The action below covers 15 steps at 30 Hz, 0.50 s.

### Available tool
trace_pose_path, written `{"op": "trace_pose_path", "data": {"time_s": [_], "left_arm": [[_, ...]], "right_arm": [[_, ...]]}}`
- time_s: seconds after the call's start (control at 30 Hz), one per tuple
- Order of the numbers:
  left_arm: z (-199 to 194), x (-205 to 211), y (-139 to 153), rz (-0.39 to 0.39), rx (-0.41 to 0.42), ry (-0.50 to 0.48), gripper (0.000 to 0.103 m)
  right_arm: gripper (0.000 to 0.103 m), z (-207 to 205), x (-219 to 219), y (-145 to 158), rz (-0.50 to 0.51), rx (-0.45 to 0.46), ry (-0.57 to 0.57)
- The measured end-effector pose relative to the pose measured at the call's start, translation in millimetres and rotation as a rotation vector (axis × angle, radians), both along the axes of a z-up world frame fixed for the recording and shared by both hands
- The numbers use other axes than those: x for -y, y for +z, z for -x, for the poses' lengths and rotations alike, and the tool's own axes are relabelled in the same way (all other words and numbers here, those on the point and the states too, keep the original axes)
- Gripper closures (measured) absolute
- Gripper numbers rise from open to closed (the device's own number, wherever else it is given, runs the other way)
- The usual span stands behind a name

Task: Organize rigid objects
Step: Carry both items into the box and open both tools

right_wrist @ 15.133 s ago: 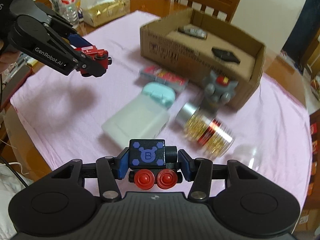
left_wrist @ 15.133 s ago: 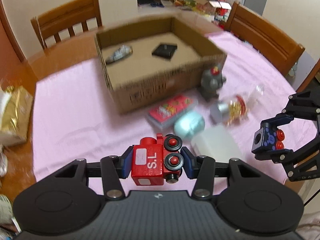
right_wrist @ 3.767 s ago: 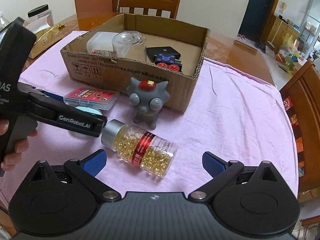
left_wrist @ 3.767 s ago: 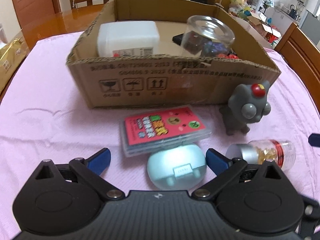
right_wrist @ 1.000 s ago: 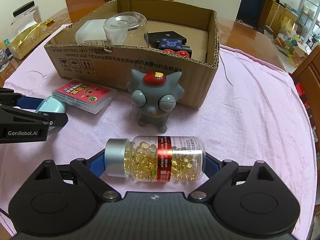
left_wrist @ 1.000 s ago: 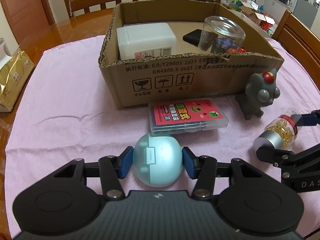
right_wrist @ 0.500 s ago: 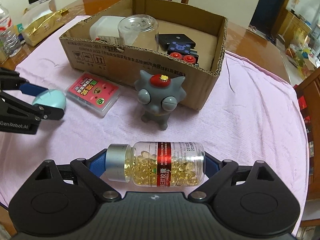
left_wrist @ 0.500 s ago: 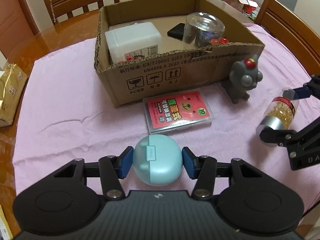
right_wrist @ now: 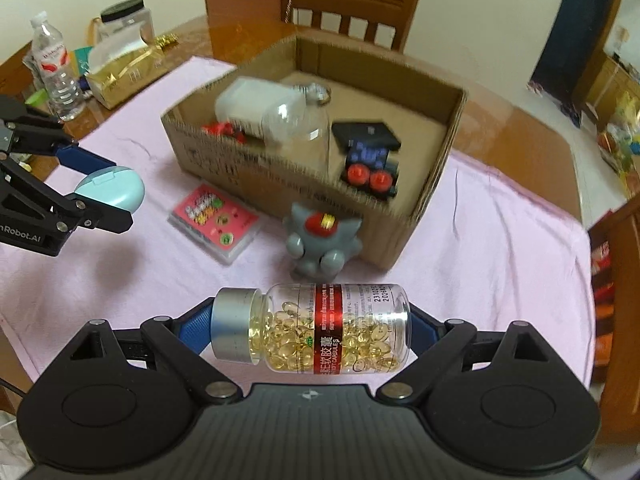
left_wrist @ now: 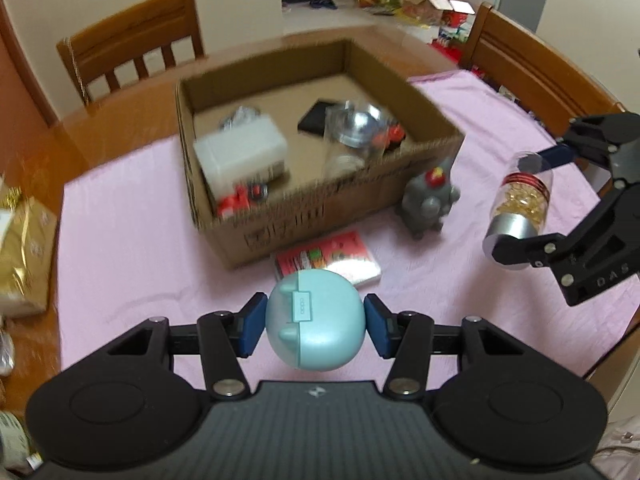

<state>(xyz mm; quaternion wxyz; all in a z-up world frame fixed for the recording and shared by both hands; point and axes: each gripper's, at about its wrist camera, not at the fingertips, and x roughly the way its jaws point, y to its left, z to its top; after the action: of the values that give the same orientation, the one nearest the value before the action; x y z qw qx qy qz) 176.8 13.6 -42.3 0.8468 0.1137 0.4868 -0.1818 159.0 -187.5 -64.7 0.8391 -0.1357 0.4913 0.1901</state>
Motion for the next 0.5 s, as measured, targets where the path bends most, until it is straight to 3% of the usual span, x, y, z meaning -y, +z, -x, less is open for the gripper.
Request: {"op": "trace_pose_path", "data": {"time_s": [0.3,0.5], "left_arm": [[-43.5,9.4,40.4,0.026,0.092,-0.003,0.052],[-95.0,23.4,48.5,0.022,0.144,0.006,0.052]], "right_arm": [[0.007,-31.2,9.1,38.6,-0.017,0.078,0.048],[0.007,-60.3,11.5,53.9,-0.024,0.123,0.063]]}}
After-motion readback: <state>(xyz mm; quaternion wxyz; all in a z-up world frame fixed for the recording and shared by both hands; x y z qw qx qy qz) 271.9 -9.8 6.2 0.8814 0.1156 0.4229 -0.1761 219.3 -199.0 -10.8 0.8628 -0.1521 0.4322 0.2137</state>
